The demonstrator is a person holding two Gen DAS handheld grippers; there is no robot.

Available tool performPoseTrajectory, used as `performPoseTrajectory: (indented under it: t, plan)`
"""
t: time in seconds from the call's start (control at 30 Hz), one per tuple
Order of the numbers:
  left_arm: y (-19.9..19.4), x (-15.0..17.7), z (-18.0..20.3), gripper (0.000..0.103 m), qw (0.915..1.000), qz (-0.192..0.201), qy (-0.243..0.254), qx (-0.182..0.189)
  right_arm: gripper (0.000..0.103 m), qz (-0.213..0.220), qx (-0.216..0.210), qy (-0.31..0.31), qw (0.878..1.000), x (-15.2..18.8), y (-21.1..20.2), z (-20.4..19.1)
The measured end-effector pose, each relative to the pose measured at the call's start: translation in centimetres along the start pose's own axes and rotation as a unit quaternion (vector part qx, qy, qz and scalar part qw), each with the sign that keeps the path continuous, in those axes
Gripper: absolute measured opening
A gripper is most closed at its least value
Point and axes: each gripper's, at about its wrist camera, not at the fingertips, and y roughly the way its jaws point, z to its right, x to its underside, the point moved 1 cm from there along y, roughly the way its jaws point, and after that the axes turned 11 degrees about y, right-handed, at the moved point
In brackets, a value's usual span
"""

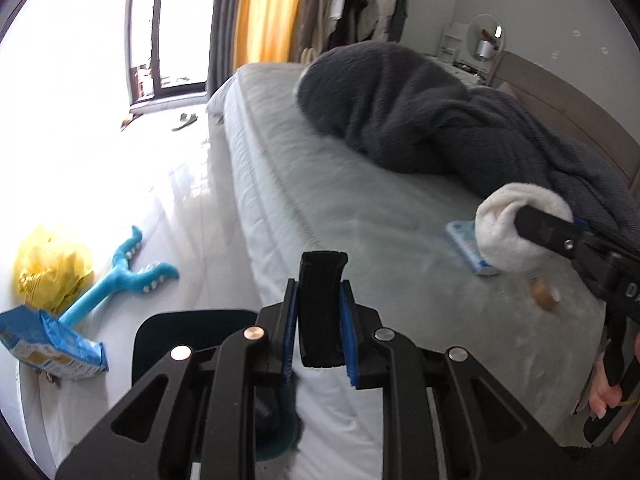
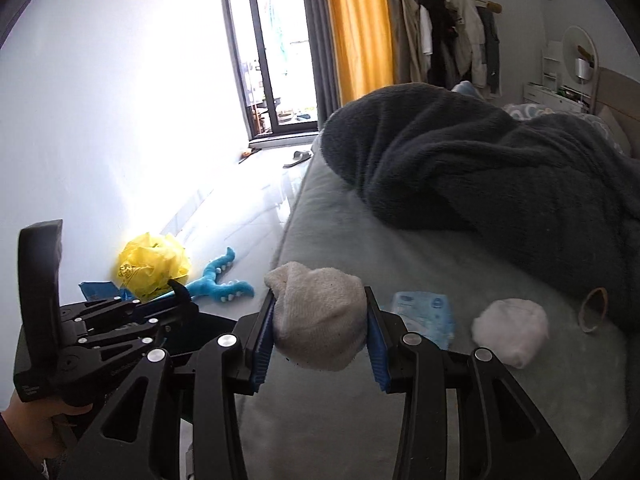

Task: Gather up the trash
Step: 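Carry the hook and tissue ball over the bin with both grippers, then open the left gripper to drop the hook while the right drops the tissue ball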

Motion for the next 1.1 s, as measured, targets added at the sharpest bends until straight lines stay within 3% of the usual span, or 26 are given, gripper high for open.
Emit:
performPoseTrajectory:
  t: [0.47,0.93,1.1]
  plan:
    - [1.9,4.6,-6.5,0.022,0.9939,-0.094,-0.055,-0.020,0.041,-0.033,-0.045,-0.033,0.998,0.9,3.8,-6.7]
    - [4.1,10.6,-12.3,0.022,0.9751,-0.193,-0.108,-0.015,0.041,-0.087,-0.084,-0.057,0.991,3.4,8.2,-13.1]
    - [4.1,11.8,-13.4,0.023,0.9715,-0.208,-0.113,-0.004,0.041,-0.111,-0.083,-0.064,0.988,4.6,10.2,-14.6]
